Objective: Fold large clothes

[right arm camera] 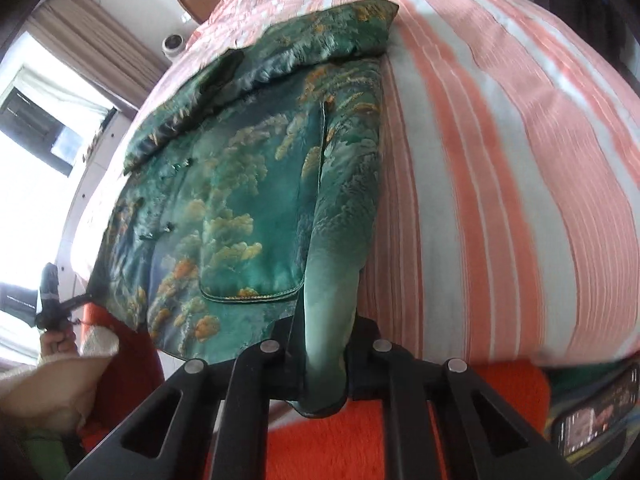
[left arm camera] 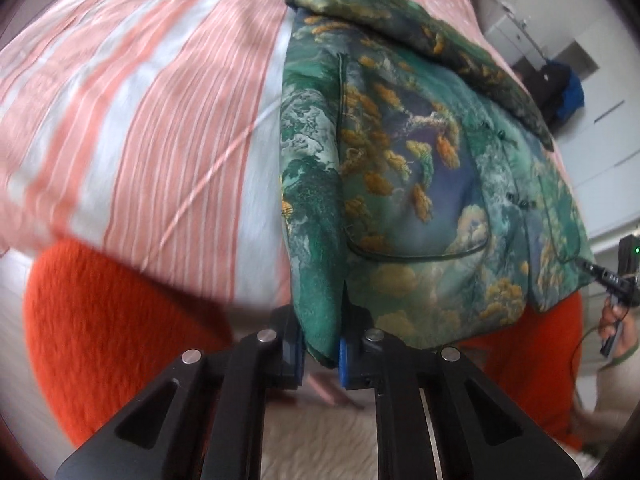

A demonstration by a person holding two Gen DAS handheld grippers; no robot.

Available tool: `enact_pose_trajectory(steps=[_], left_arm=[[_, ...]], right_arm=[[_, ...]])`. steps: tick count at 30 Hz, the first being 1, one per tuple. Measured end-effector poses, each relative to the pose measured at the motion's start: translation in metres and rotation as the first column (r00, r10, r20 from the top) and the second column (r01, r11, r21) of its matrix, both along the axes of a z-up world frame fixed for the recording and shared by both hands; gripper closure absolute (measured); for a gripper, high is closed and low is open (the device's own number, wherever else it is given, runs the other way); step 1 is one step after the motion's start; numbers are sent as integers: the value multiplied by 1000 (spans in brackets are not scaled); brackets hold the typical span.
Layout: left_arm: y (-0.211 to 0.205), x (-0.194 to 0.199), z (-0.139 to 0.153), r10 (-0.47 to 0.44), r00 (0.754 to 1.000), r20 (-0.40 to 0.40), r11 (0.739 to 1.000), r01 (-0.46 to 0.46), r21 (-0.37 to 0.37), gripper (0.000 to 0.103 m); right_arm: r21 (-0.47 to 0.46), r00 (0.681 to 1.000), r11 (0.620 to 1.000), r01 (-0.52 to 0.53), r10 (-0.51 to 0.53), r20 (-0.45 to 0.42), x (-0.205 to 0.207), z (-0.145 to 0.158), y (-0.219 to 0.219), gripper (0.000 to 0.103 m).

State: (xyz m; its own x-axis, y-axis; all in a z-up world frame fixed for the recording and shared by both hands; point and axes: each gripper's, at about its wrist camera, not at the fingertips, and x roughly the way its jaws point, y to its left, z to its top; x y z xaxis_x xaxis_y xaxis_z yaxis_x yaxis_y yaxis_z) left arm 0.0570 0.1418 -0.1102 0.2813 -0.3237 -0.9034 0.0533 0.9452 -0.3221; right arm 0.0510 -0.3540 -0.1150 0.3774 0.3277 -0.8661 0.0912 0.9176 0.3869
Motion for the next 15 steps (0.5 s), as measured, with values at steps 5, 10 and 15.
enact_pose_trajectory(steps=[5,10,15], left_arm=[[4,-1,-8,17,1000,-11,1000,-17,-12,91],[2,4,-15,20,1000,-23,999,-20,28,74],[4,10,-22,24,999,-42,1000,-24,2,52]], right_arm=[[15,1000,1000,10,-10,-5,-13,-17,-3,89],[37,999,998,48,-48,0,-5,-27,-12,79],[77,997,994,76,-76,-7,-10,-34,-20,64]])
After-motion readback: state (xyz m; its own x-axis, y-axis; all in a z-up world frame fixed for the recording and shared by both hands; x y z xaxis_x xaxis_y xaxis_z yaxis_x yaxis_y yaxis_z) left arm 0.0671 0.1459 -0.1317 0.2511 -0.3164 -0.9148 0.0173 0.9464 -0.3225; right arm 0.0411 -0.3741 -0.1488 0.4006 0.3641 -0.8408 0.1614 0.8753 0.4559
